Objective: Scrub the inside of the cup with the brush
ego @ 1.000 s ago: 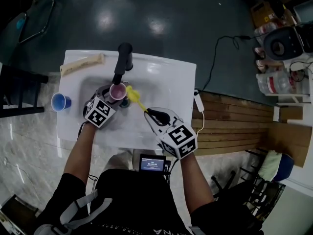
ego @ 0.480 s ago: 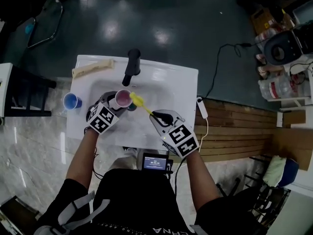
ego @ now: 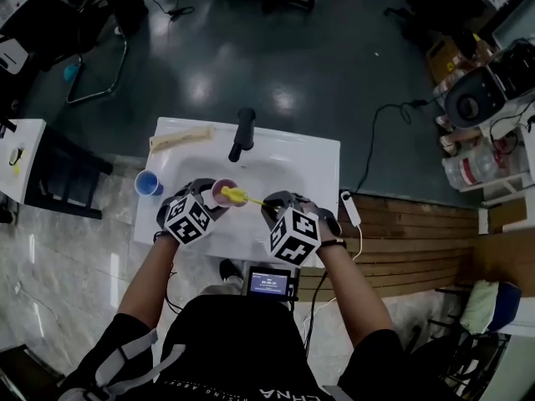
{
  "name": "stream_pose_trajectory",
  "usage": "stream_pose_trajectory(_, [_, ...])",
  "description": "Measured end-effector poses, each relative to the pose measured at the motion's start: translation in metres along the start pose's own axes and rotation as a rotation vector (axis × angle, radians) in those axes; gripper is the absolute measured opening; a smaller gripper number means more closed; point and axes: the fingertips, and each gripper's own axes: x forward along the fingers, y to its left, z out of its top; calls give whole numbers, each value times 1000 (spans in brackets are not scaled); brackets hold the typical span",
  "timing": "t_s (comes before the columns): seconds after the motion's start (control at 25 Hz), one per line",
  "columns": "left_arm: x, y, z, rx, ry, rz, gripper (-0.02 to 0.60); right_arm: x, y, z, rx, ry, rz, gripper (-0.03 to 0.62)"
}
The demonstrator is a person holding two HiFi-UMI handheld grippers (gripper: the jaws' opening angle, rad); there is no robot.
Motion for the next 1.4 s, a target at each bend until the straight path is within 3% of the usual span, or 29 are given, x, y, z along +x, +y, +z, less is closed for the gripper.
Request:
stream_pose_trajectory(0.28, [-23,-13,-3,72,64,0,242,-1,4,24,-287,147,-62,38])
stream_pose_trajectory(0.52, [-36,-20,0,103,94,0,242,2,10,34,-392,208,-82,38])
stream_pose_trajectory(1.04, [-54,-30,1,174,141,-2,242,23,33,29,-392,226,-47,38])
stream_pose_trajectory(1.4, [-53,-34,-9,230,216,-39,233,21,52,38,-325,128,-6,38])
